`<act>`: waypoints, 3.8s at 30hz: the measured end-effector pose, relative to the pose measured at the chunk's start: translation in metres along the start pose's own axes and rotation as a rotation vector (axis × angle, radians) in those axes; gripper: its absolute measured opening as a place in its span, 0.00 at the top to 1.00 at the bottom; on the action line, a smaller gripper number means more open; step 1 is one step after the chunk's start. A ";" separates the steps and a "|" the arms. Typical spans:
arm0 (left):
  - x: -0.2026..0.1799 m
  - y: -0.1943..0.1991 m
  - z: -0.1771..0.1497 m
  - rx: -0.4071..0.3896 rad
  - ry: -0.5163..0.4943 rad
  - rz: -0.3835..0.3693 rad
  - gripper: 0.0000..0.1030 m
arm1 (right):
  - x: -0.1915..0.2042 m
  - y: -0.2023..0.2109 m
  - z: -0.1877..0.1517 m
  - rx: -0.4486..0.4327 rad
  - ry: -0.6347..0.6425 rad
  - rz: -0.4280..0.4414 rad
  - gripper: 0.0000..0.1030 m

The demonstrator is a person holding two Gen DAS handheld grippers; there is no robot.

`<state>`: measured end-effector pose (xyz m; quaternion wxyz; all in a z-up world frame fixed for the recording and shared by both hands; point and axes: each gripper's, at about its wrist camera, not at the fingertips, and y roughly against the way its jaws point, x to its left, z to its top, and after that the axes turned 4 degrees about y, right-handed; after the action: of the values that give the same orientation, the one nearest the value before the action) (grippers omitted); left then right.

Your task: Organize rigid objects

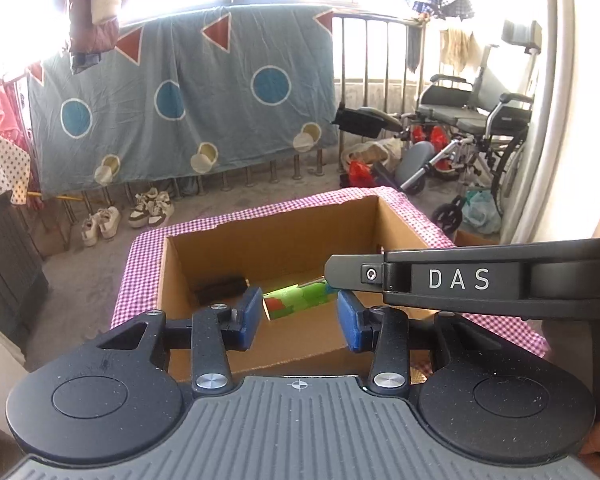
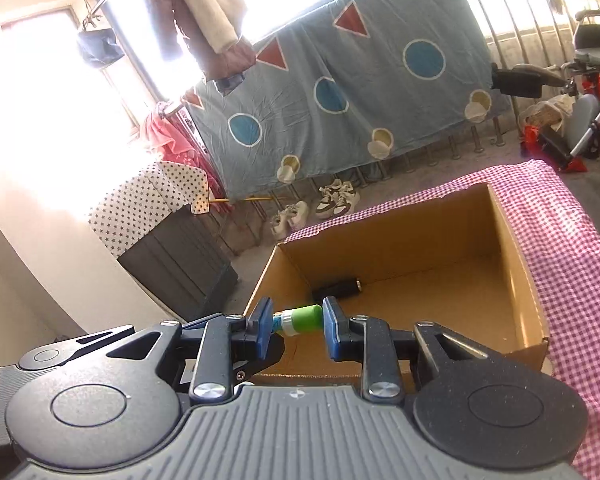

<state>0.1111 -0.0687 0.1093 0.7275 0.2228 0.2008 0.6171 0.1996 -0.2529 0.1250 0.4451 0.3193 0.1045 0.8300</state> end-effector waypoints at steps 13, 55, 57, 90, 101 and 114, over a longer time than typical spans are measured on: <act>0.064 -0.113 0.026 0.333 0.098 0.040 0.61 | -0.035 -0.165 0.037 0.398 -0.159 0.052 0.72; 0.008 -0.017 -0.062 0.304 0.001 -0.275 0.48 | -0.147 0.086 -0.122 0.112 -0.667 0.164 0.58; -0.007 -0.023 -0.081 0.343 -0.012 -0.319 0.48 | -0.149 0.080 -0.150 0.141 -0.718 0.138 0.59; -0.076 -0.076 -0.136 0.463 -0.187 -0.348 0.61 | -0.158 0.023 -0.194 0.207 -0.788 0.049 0.66; -0.081 -0.079 -0.136 0.457 -0.205 -0.371 0.60 | -0.155 0.002 -0.192 0.205 -0.777 0.069 0.79; -0.076 -0.072 -0.134 0.477 -0.179 -0.407 0.58 | -0.170 0.015 -0.198 0.215 -0.783 0.071 0.83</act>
<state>0.0814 -0.1440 -0.0401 0.7781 0.3955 0.3152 0.3725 0.1341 -0.3770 -0.0959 0.3864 0.6592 0.0024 0.6450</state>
